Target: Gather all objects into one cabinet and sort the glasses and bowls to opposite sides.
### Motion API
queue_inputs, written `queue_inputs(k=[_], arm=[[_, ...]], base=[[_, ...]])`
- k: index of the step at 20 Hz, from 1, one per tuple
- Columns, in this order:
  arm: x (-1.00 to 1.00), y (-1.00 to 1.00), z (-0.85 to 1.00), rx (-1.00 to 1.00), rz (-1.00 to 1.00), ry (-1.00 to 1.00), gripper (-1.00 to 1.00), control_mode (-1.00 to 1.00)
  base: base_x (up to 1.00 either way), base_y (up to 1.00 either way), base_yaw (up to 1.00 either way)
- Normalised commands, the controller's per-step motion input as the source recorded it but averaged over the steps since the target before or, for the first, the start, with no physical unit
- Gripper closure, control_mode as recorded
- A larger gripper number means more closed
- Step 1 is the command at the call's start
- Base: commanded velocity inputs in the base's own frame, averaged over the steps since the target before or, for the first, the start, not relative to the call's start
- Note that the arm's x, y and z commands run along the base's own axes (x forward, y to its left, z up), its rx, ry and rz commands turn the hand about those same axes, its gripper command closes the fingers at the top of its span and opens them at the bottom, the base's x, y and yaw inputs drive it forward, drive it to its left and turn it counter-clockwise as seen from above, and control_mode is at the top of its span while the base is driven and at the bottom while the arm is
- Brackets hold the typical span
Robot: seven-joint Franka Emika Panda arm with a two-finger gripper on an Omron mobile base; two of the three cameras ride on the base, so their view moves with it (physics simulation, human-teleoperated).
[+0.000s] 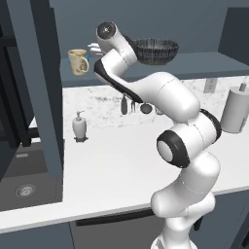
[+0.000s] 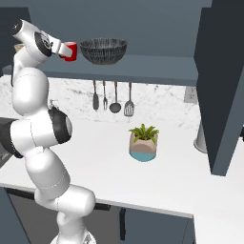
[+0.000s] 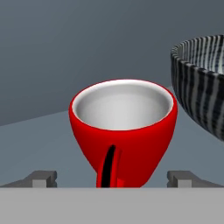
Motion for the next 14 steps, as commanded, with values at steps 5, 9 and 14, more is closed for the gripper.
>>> queue_inputs(k=[5, 9, 14], arm=[[0.00, 0.00, 0.00, 0.00, 0.00, 0.00, -1.00, -1.00], [0.00, 0.00, 0.00, 0.00, 0.00, 0.00, 1.00, -1.00], [0.00, 0.00, 0.00, 0.00, 0.00, 0.00, 1.00, -1.00]], base=[[0.00, 0.00, 0.00], [0.00, 0.00, 0.00], [0.00, 0.00, 0.00]])
